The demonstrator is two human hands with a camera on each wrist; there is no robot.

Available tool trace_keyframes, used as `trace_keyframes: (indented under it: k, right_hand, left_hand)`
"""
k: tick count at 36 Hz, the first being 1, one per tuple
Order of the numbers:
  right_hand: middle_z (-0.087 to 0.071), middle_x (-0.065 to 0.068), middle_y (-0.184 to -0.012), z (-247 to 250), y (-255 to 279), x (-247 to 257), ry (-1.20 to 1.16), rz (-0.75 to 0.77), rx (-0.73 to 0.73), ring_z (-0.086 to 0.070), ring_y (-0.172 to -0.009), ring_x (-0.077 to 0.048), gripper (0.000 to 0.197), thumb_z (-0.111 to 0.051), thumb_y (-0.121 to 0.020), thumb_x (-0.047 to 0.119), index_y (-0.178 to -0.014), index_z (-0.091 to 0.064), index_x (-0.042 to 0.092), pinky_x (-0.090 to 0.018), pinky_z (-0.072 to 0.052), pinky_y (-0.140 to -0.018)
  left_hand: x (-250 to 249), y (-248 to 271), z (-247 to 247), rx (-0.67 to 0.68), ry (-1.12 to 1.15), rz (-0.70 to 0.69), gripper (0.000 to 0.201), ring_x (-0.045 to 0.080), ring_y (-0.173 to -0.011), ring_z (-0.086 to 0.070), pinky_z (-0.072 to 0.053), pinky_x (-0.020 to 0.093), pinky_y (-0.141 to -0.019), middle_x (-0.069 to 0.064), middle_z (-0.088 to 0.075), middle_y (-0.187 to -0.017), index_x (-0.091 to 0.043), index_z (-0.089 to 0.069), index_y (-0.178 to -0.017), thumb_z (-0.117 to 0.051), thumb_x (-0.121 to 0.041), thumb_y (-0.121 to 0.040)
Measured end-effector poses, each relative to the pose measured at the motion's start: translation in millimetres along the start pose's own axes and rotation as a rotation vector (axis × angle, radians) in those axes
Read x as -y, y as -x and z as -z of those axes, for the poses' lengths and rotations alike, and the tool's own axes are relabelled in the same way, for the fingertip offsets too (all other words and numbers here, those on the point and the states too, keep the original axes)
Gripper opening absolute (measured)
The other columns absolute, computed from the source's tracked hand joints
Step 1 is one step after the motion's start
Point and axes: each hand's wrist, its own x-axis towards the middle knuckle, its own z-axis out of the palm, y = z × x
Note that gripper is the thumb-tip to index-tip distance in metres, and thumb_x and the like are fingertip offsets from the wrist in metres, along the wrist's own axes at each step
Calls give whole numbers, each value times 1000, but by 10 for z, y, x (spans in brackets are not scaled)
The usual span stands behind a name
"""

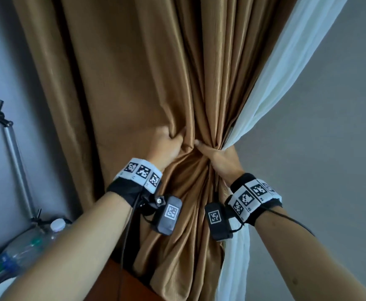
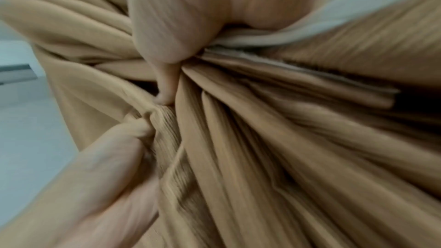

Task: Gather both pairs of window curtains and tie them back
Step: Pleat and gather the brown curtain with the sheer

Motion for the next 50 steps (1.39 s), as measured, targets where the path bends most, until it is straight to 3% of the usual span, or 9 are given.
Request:
trace_keyframes:
  k: [4,7,11,22,27,30,37,43,50]
  right_hand:
    - [-62,9,-124,-59,39,73,-42,31,88,-60,-114,-4,91,-89,-57,45,-133,-47,19,-28,-45,-103]
    - [-53,2,-134,-138,48,101,27,23,50,-53,-123,-10,114,-92,-49,47,-141,-33,12,-31,-39,-110]
    - [-51,8,-133,-202,40,83,85,-55,10,-50,-122,-9,126,-92,-42,55,-144,-29,17,-29,-38,-109]
    - [-58,-10,-128,-145,88,153,338,-97,-284,-53,-122,-30,75,-74,-75,52,-130,-50,7,-31,-43,-101]
    - [-56,-9,-125,-91,64,134,301,-115,-268,-54,-119,-28,77,-76,-75,48,-132,-46,5,-26,-42,-98]
    - [-56,-5,-120,-99,48,108,289,-100,-259,-55,-117,-26,78,-77,-74,46,-133,-47,5,-22,-40,-94]
    - [-57,-8,-125,-118,8,87,261,-103,-262,-55,-119,-26,81,-80,-71,45,-134,-46,5,-37,-45,-105]
    - [-56,-7,-122,-126,-18,86,262,-93,-266,-55,-119,-26,78,-80,-72,42,-131,-47,4,-37,-45,-105]
    - [-57,4,-93,-109,-71,54,300,-95,-249,-58,-103,-22,52,-79,-73,39,-106,-51,10,-32,-48,-97]
  left_hand:
    - [-20,199,-74,82,-56,-36,16,5,-69,-61,-46,11,-61,-1,-65,-80,-12,-64,-85,-51,-7,-94]
    - [101,379,-213,145,-125,-43,27,25,-107,-62,-49,33,-94,11,-67,-114,-6,-60,-116,-43,-7,-94]
    - [186,442,-286,184,-143,-5,30,25,-104,-64,-52,42,-92,12,-68,-110,-5,-62,-114,-39,-11,-95]
    - [164,154,189,442,292,202,48,13,-116,-60,-41,24,-106,8,-64,-125,-4,-58,-131,-49,11,-87]
    - [392,-28,492,-136,-286,-17,18,19,-103,-63,-45,27,-96,3,-69,-103,-17,-72,-99,-67,-14,-82]
    - [475,-106,700,-509,-495,-114,58,31,-122,-43,-31,34,-106,13,-49,-128,-14,-57,-121,-77,-37,-71]
    - [517,-463,910,-407,41,339,144,28,-139,-34,-28,38,-115,13,-17,-158,-17,15,-151,-85,-57,-56]
    - [449,-431,635,-233,101,241,51,18,-103,-63,-46,25,-90,-2,-64,-107,-10,-57,-130,-72,-29,-84]
    - [209,-189,91,-39,131,210,13,19,-84,-64,-49,28,-79,0,-65,-85,-18,-60,-96,-54,-30,-97]
